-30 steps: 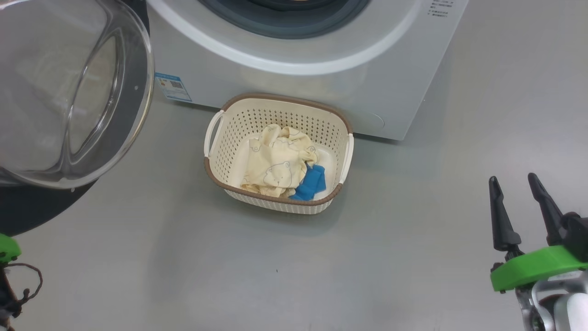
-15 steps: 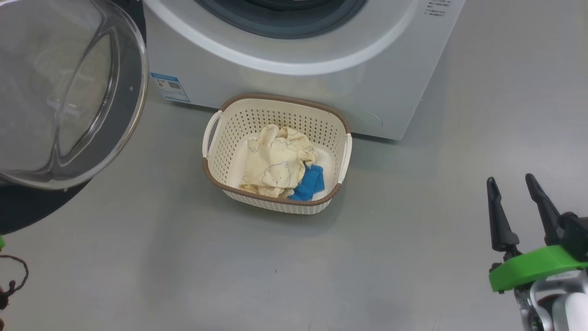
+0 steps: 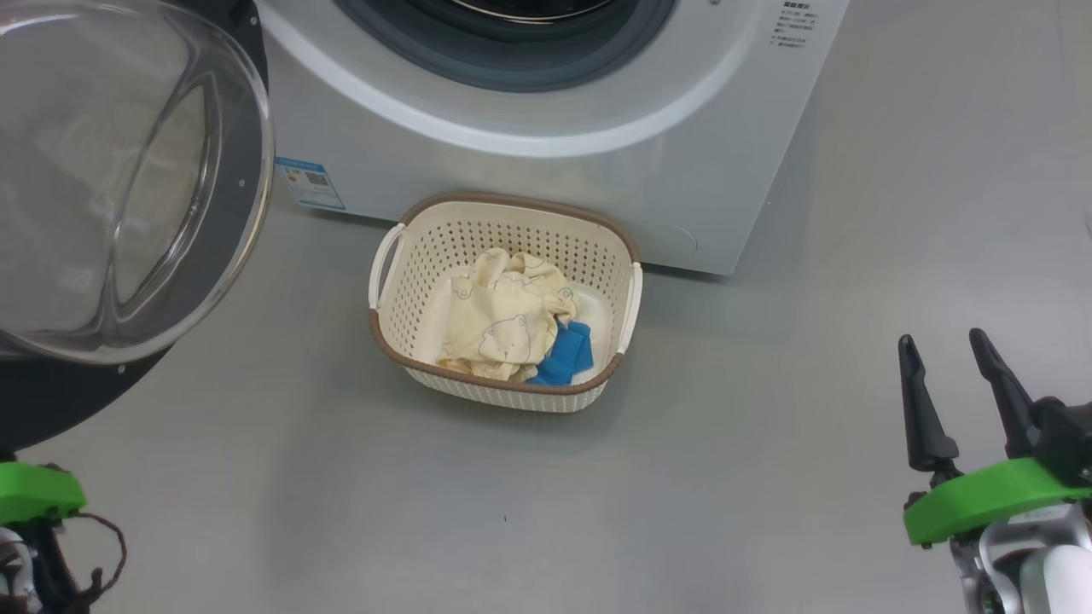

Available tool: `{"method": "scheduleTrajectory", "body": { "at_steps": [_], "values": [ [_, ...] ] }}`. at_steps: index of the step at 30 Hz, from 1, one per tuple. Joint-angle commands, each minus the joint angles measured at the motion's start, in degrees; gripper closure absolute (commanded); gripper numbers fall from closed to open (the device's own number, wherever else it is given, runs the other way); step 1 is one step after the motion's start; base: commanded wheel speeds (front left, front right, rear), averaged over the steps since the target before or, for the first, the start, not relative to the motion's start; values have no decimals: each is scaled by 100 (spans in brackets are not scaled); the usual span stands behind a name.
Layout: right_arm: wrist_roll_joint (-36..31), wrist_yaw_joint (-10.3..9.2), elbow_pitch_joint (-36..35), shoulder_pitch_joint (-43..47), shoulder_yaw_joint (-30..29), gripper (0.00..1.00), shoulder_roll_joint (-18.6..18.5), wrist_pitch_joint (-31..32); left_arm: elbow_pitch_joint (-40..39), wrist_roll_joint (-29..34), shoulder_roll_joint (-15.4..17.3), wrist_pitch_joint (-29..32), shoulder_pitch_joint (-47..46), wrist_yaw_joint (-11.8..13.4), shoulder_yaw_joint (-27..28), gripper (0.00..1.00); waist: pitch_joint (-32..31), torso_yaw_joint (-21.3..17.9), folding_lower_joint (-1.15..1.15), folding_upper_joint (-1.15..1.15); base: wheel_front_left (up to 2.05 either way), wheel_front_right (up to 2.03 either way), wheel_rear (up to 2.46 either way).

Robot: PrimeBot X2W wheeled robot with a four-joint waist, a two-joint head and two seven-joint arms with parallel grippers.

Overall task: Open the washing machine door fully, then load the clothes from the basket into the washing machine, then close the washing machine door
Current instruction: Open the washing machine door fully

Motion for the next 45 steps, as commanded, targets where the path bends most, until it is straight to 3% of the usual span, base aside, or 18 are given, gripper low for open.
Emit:
{"method": "scheduleTrajectory", "body": {
  "at_steps": [1, 5, 9, 16, 31, 45],
  "values": [
    [-11, 1, -165, -194, 133, 0, -65, -41, -253, 55, 200, -39, -45, -23, 190, 65, -29, -31, 0, 0, 0, 0, 0],
    [-6, 1, -142, -161, 206, 0, -65, -49, -759, 189, -13, -39, 286, -125, -37, 1, -119, -148, 0, 0, 0, 0, 0],
    [-20, 1, -97, -142, 247, 0, -65, -72, -1226, 352, -276, 0, 544, -124, -410, 0, -200, -272, 0, 0, 0, 0, 0],
    [-36, 1, -52, -88, 356, 0, -65, -68, -1546, 515, -430, 177, 741, -216, -897, 0, -352, -527, 0, 0, 0, 0, 0],
    [-130, 1, -52, 40, 623, 0, -65, -19, -1249, 818, -634, 359, 858, -265, -1632, 0, -628, -1339, 0, 0, 0, 0, 0],
    [-159, 1, -147, 64, 662, 0, -65, -17, -858, 856, -615, 298, 746, -237, -1751, 0, -644, -1612, 0, 0, 0, 0, 0]
  ]
}}
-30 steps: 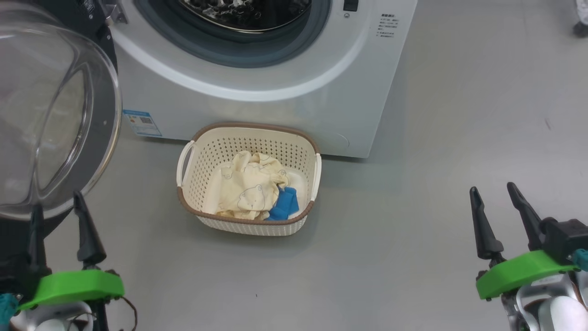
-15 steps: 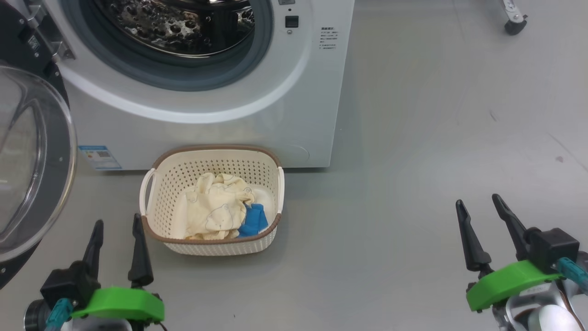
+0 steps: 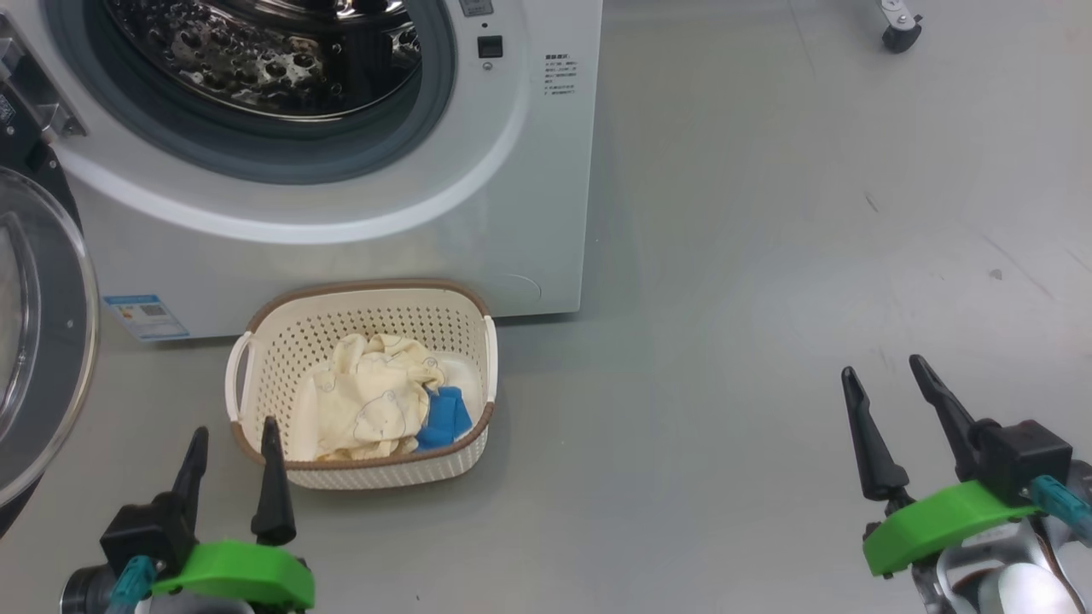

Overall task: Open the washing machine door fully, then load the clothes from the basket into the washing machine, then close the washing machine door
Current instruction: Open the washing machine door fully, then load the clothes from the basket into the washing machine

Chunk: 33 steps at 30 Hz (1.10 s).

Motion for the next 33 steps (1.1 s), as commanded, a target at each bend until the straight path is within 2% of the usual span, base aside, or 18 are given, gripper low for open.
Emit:
{"method": "scheduleTrajectory", "body": {
  "at_steps": [1, 11, 25, 33],
  "values": [
    [-2, 1, -208, -110, 129, 0, -65, -14, -135, 53, 86, -49, -248, 33, 183, 0, -5, -8, 0, 0, 0, 0, 0],
    [24, 1, -185, -101, 114, 0, -65, -24, 21, 23, 81, -134, -310, 6, 112, 0, -21, -6, 0, 0, 0, 0, 0],
    [54, 1, -176, -118, 115, 0, -65, -41, 164, 76, 84, -224, -368, 133, 58, 0, 31, 7, 0, 0, 1, -1, 0],
    [74, 1, -155, -134, 101, 0, -65, -51, 223, 76, 118, -233, -419, 166, 35, 0, 66, 15, 0, 0, 76, -76, 0]
  ]
}}
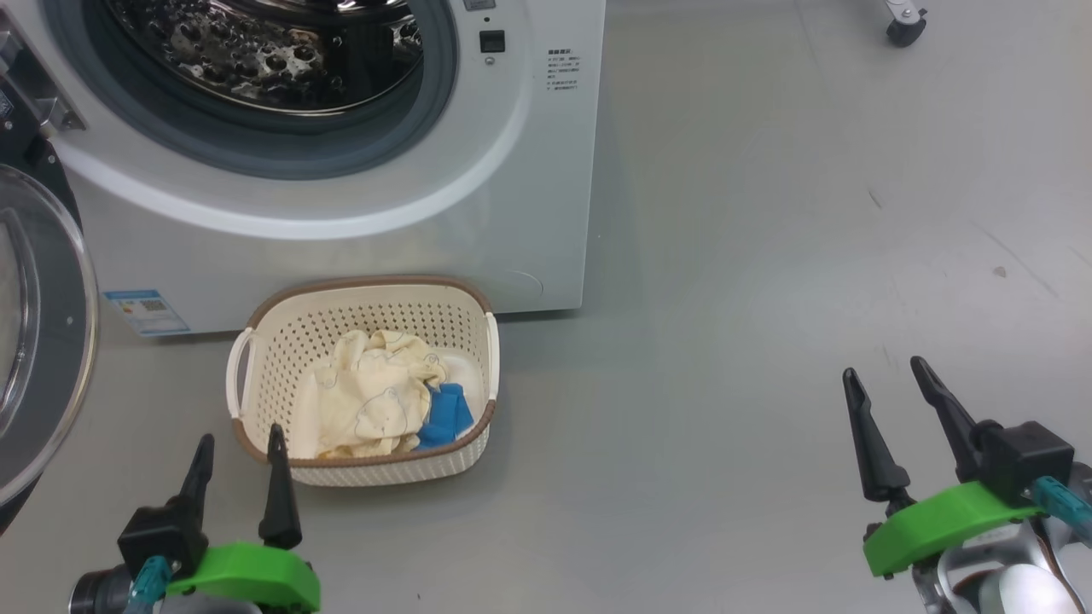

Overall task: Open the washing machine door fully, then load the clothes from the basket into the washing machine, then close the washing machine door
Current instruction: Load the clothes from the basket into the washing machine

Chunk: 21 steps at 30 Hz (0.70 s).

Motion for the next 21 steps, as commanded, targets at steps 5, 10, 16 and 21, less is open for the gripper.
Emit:
{"method": "scheduleTrajectory", "body": {
  "at_steps": [5, 10, 16, 21],
  "values": [
    [35, 1, -160, -147, 118, 0, -65, -57, -110, 17, 115, -96, -327, 6, 164, 0, 6, 14, 0, 0, 165, -165, 0],
    [40, 1, -152, -148, 124, 0, -65, -63, -140, -26, 113, -119, -330, -66, 126, 0, 15, 28, 0, 0, 204, -184, -20],
    [32, 1, -139, -159, 134, 0, -65, -67, -149, -49, 143, -143, -319, -85, 116, 0, 11, 38, 0, 0, 126, -126, 0],
    [24, 1, -130, -158, 133, 0, -65, -60, -154, -57, 145, -158, -290, -74, 97, 0, -11, 41, 0, 0, 51, -51, 0]
  ]
}}
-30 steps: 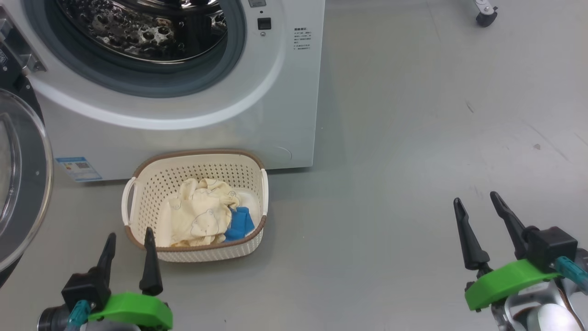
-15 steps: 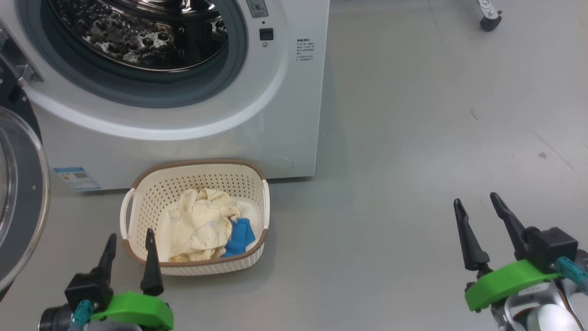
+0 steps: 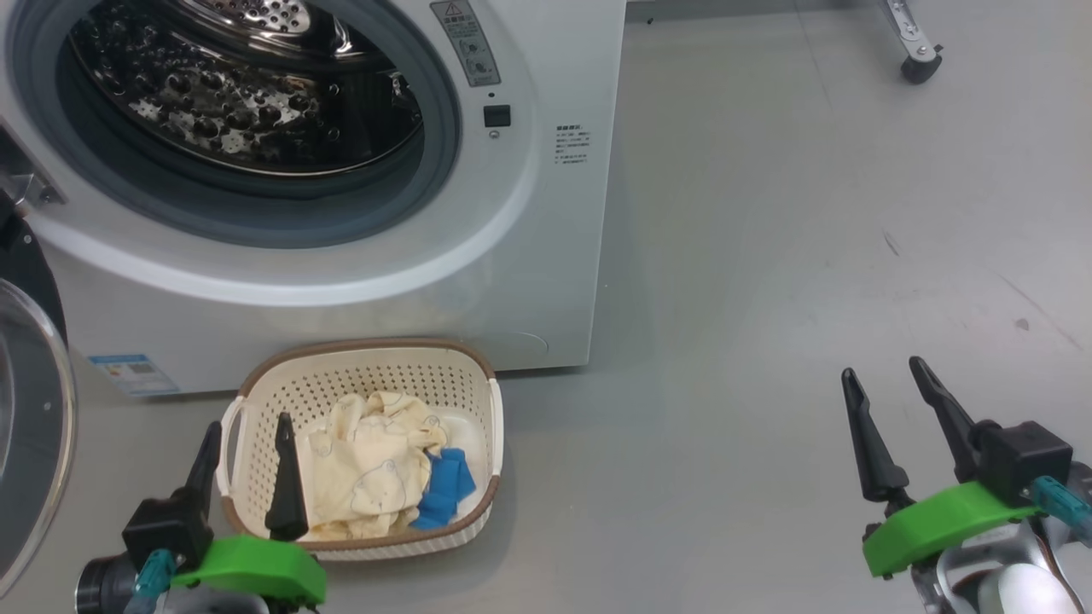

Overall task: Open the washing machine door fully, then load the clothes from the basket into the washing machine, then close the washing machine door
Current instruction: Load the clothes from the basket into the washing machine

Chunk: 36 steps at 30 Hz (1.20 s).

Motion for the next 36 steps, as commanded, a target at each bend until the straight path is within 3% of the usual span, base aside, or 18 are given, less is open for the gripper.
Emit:
{"method": "scheduleTrajectory", "body": {
  "at_steps": [1, 18, 24, 36],
  "values": [
    [26, 1, -161, -147, 130, 0, -64, -40, -177, -50, 123, -64, -169, 12, 177, 0, -5, 0, 0, 0, 10, -10, 0],
    [37, 1, -165, -149, 143, 0, -64, -52, -120, -129, 172, 36, -179, -4, 55, 0, 47, 0, 0, 0, 0, 0, 0],
    [48, 1, -194, -203, 170, 0, -64, -54, 228, -263, 160, 189, -293, -234, -81, 0, 179, -24, 0, 0, 0, 0, 0],
    [123, 1, -183, -499, 266, 0, -64, -148, 1994, -590, 87, 718, -1211, -742, -249, 0, 738, -297, 0, 0, 0, 0, 0]
  ]
}}
